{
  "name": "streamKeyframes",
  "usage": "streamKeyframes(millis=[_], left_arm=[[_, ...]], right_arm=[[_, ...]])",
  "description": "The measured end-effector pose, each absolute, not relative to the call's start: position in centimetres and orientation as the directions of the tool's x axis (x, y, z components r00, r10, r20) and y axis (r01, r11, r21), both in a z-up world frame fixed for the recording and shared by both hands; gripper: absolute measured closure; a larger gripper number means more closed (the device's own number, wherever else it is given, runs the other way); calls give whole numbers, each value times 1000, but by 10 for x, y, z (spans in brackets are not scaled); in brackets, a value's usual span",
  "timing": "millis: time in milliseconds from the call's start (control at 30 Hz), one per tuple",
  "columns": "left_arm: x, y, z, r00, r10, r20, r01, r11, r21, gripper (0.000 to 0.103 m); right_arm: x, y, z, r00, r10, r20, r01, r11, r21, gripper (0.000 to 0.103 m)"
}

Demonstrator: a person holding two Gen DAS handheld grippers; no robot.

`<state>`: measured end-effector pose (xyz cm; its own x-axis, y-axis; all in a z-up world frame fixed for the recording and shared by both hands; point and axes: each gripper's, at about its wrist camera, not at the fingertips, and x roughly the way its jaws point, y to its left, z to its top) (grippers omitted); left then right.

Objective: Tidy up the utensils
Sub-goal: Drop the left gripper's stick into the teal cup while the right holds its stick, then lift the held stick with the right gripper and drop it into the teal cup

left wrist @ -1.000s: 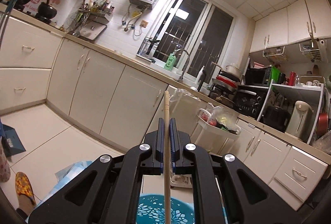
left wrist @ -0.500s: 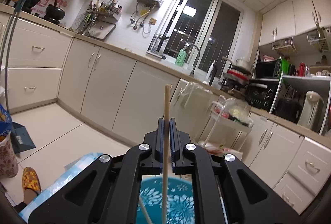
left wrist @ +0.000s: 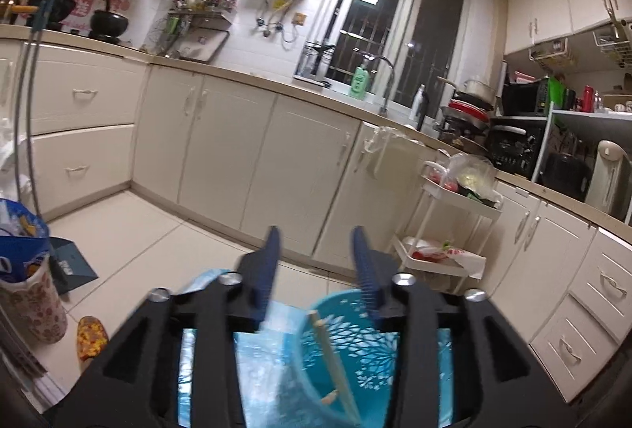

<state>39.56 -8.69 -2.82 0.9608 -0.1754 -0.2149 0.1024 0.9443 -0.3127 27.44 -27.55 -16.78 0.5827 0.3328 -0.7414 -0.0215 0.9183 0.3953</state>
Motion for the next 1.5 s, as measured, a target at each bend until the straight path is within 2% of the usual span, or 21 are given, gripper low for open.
streamKeyframes(millis=[233,333,400,500,767,1033,1267,1400,1500], left_arm=[[352,-39,-33,963,-127,-237,44,944,-327,46],[335,-24,-47,950,-120,-288,24,949,-315,35],[327,-14,-67,927,-129,-351,7,945,-327,29],[322,-4,-99,881,-155,-446,-8,939,-344,29],[318,6,-150,823,-209,-527,-23,917,-399,28],[320,6,-158,817,-226,-530,-27,904,-427,24],[321,9,-159,815,-229,-532,-43,892,-450,23],[322,12,-161,813,-239,-531,-43,885,-464,23],[323,13,-163,810,-250,-530,-42,878,-477,23]], right_arm=[[275,-279,-168,591,324,-739,-4,917,399,97],[273,-280,-166,602,327,-728,-5,914,406,97],[271,-281,-163,617,336,-712,-14,909,417,97],[265,-287,-157,656,362,-662,-36,891,452,97],[244,-297,-131,742,409,-532,-80,841,535,97],[243,-303,-52,831,425,-360,-178,815,551,97],[285,-289,20,871,433,-232,-268,815,514,97],[331,-276,51,920,348,-181,-234,858,457,97],[370,-266,57,947,261,-186,-169,899,404,97]])
